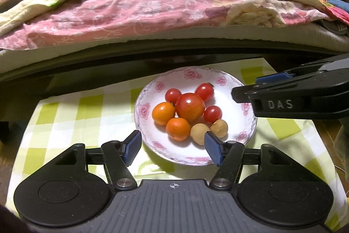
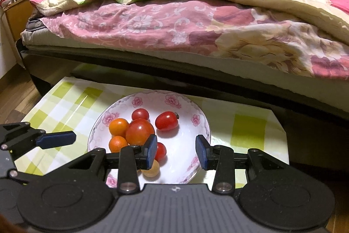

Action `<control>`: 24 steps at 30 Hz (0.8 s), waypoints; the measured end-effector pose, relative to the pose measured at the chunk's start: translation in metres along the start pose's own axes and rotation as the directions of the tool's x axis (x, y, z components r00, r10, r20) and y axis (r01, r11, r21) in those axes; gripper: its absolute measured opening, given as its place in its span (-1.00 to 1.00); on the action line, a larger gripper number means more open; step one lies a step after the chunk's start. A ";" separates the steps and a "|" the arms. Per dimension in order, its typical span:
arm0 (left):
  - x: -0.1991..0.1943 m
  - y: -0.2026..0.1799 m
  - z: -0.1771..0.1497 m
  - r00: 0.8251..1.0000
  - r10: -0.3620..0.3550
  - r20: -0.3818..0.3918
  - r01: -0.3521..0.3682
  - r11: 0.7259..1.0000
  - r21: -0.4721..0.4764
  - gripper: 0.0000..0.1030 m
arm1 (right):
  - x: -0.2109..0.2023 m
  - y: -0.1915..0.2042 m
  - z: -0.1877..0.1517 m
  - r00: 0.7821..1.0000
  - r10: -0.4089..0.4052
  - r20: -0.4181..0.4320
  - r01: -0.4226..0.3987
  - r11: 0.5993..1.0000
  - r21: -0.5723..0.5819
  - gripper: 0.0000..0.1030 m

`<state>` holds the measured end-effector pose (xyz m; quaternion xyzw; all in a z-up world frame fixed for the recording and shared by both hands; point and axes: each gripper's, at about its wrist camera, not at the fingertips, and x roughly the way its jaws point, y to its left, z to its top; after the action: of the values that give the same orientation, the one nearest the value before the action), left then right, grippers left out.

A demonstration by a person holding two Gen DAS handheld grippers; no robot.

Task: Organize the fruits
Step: 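Withdraw both open tools from the plate toward the remaining fruit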

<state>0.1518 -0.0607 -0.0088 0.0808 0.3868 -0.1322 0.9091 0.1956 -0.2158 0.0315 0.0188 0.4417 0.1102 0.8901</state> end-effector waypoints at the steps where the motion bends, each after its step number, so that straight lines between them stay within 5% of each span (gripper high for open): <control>1: -0.002 0.001 -0.001 1.000 0.003 0.001 -0.003 1.000 0.000 0.40 | -0.001 0.000 -0.001 1.000 -0.001 -0.001 0.001 1.000 -0.001 -0.20; 24: -0.044 0.035 -0.047 0.995 0.069 -0.069 -0.070 0.997 -0.017 0.54 | -0.029 0.038 -0.044 0.992 0.081 -0.093 -0.087 0.994 -0.063 -0.18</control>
<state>0.1013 -0.0083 -0.0080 0.0897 0.4159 -0.0939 0.9001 0.1368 -0.1879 0.0328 0.0027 0.4765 0.1631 0.8639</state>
